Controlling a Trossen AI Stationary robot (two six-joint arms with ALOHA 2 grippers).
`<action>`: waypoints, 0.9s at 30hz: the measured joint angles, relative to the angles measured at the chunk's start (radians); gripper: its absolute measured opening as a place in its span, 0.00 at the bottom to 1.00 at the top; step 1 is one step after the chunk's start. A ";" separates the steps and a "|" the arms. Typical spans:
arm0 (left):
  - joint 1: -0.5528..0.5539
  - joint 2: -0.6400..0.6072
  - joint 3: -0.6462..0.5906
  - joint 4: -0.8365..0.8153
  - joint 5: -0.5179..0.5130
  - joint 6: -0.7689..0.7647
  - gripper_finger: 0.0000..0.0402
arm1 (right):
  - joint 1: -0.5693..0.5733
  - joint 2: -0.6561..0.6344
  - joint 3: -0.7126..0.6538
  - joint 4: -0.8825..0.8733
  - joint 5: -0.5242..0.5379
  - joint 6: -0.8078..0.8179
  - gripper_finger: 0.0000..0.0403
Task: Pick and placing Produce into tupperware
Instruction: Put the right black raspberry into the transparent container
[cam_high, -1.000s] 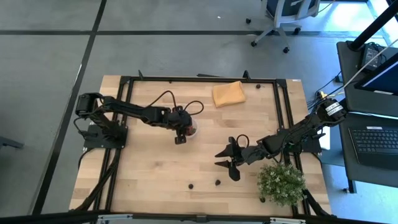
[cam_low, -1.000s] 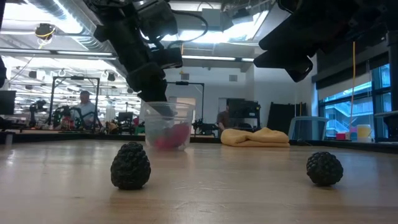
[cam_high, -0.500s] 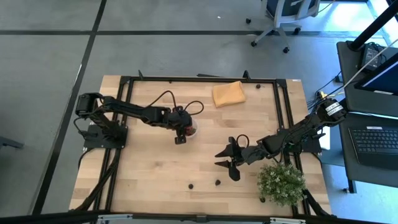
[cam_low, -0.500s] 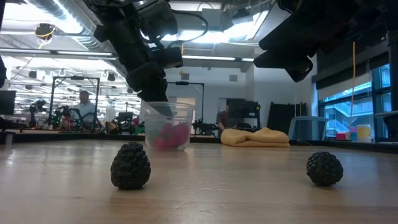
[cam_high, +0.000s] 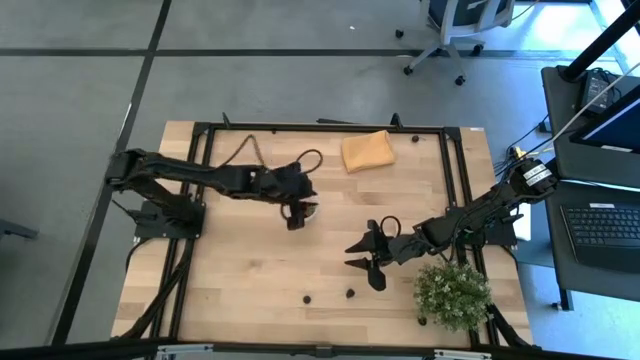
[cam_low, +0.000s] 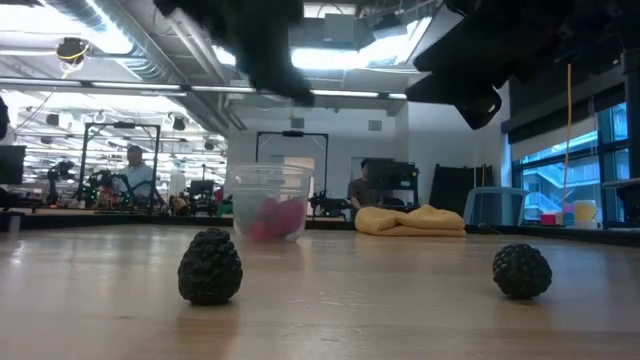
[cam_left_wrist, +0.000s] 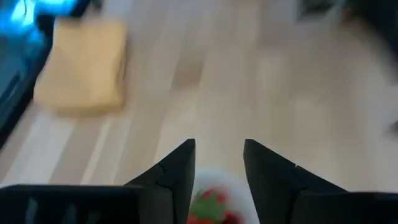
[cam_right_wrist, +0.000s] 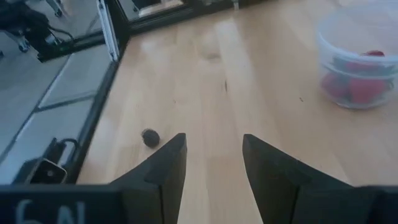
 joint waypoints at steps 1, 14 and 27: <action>-0.018 -0.022 0.000 0.018 0.000 0.000 0.32 | 0.000 0.000 0.000 0.005 0.000 0.010 0.40; -0.267 -0.157 -0.019 0.169 -0.046 -0.026 0.32 | -0.002 0.001 0.022 0.013 -0.008 -0.018 0.48; -0.433 -0.157 -0.204 0.541 -0.182 -0.114 0.32 | 0.014 0.001 0.118 -0.039 -0.010 -0.174 0.73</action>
